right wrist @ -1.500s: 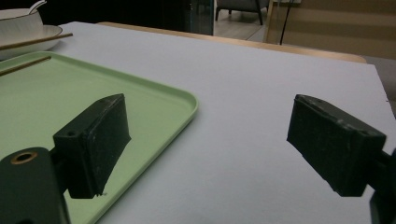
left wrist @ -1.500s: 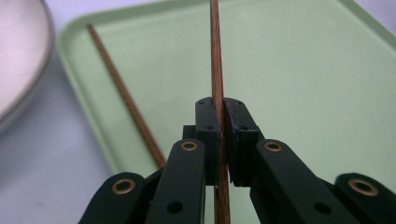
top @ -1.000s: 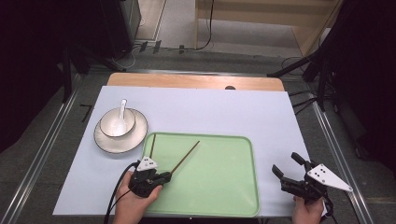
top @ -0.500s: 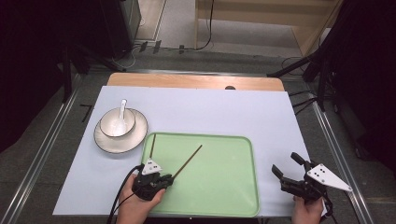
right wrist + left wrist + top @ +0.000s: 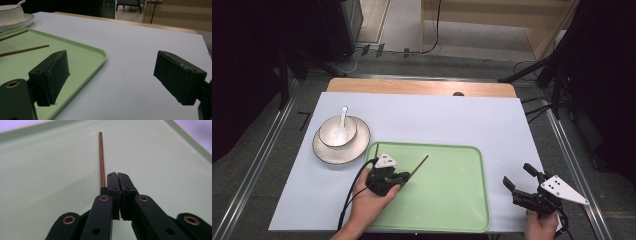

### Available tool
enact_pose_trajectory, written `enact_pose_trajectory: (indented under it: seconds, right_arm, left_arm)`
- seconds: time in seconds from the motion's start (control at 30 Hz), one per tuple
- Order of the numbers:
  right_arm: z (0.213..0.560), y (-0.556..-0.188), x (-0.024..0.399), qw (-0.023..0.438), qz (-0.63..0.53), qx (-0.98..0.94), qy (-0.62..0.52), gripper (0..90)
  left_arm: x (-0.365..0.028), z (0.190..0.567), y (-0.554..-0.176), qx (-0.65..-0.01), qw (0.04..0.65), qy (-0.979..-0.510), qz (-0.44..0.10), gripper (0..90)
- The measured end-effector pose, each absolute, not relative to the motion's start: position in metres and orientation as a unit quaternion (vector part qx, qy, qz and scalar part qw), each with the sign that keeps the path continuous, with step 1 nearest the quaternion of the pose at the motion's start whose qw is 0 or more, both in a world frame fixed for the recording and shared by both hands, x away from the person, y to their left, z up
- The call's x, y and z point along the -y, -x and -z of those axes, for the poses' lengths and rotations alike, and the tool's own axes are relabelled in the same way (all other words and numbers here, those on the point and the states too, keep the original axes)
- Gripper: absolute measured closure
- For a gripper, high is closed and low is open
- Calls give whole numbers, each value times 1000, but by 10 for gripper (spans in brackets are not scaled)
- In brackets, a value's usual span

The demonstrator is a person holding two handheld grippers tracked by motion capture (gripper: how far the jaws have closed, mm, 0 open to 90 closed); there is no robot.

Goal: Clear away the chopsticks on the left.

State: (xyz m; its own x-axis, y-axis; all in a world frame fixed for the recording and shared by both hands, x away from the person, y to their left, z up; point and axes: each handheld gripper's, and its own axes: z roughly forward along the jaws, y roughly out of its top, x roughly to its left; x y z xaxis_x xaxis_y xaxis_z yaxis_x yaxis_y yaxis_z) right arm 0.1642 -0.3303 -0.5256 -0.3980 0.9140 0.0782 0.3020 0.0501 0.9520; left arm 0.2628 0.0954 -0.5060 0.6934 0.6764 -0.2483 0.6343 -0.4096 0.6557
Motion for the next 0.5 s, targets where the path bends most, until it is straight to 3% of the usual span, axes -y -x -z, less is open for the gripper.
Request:
enact_pose_trajectory:
  seconds: [0.27, 0.5]
  right_arm:
    - [527, -165, 331, 294, -515, -661, -460, 130]
    - [527, -165, 332, 292, -515, -662, -460, 130]
  left_arm:
    - [-59, 522, -293, -403, 365, -839, -25, 900]
    - [-67, 521, -302, -417, 352, -836, -54, 900]
